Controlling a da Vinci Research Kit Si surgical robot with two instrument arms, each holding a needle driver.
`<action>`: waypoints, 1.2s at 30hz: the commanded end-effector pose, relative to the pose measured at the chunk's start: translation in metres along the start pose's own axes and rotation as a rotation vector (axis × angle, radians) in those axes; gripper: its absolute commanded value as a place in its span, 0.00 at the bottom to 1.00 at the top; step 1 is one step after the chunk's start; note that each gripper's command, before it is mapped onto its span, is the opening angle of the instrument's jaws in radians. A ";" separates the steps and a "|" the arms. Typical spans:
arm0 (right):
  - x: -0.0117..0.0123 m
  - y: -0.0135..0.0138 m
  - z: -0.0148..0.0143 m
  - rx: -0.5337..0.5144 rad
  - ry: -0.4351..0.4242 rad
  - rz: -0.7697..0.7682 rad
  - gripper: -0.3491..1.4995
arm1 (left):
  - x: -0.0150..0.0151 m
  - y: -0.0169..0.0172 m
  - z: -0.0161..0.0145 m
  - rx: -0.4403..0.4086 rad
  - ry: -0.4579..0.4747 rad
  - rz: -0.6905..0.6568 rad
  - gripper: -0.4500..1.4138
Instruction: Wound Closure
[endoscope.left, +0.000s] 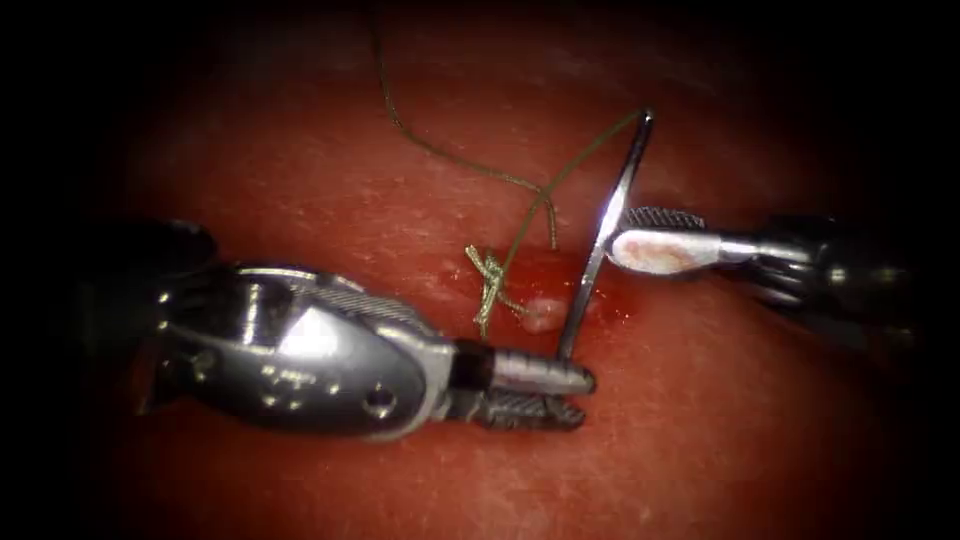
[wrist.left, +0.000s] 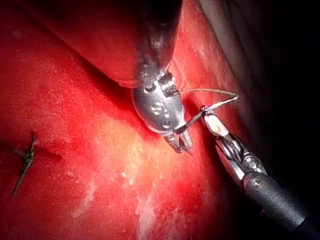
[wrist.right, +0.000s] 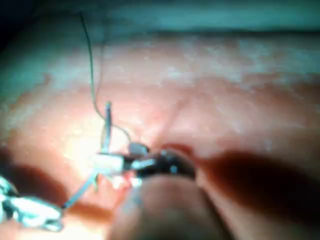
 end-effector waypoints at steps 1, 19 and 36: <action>-0.0001 0.0003 0.0011 0.005 0.013 0.018 0.61 | -0.0004 0.0004 0.0008 0.000 0.000 0.003 0.05; -0.0002 0.0002 0.0015 -0.003 0.049 0.128 0.29 | -0.0001 0.0006 0.0010 0.002 -0.002 0.013 0.05; 0.0000 0.0007 0.0014 0.001 0.052 -0.106 0.00 | 0.0024 -0.0031 0.0005 -0.016 0.010 -0.606 0.66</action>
